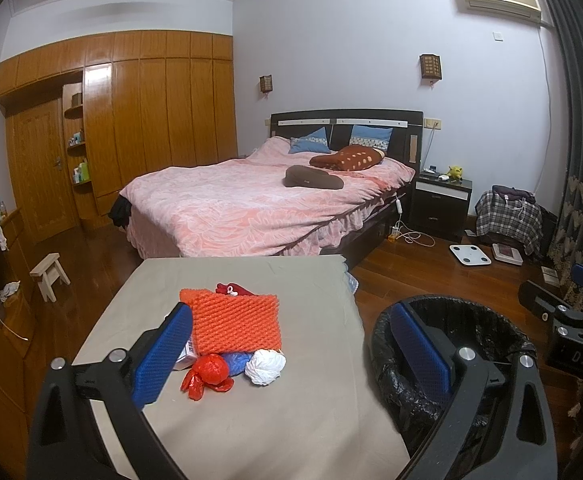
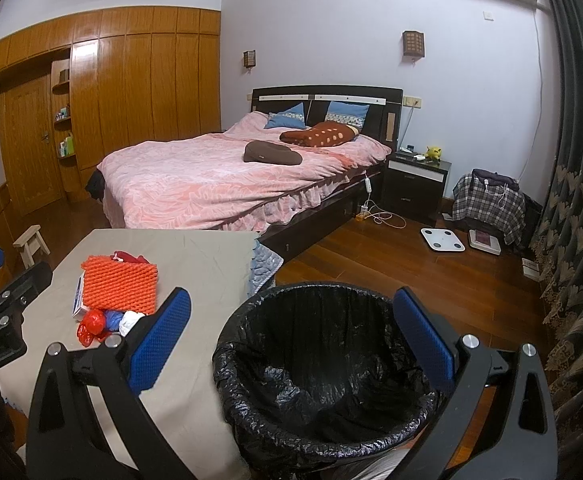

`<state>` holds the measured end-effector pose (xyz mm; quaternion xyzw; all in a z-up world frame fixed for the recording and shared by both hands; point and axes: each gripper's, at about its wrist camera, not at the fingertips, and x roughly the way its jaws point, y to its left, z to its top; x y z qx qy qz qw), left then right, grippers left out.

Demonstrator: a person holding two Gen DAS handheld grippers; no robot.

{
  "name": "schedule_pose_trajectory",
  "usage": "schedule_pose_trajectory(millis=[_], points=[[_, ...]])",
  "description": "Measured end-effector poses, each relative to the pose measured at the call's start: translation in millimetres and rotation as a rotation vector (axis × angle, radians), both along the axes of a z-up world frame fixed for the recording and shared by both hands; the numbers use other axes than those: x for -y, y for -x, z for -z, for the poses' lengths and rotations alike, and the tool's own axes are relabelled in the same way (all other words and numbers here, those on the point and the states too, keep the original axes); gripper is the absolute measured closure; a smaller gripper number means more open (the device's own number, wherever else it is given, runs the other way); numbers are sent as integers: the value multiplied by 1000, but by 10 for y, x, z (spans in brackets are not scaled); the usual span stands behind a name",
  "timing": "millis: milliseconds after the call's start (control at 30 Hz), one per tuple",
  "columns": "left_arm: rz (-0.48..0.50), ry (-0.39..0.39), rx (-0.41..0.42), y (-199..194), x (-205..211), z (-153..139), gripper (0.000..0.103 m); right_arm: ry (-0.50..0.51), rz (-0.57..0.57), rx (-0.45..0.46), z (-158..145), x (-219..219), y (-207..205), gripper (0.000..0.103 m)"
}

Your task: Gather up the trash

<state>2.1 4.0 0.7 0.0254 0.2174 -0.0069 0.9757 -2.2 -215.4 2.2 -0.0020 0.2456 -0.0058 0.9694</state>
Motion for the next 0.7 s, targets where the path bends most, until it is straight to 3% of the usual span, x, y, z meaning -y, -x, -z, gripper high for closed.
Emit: schedule_pose_trajectory(millis=[700], points=[[1, 2, -3, -3, -1, 1, 6, -6, -2, -5, 11, 25, -4, 5]])
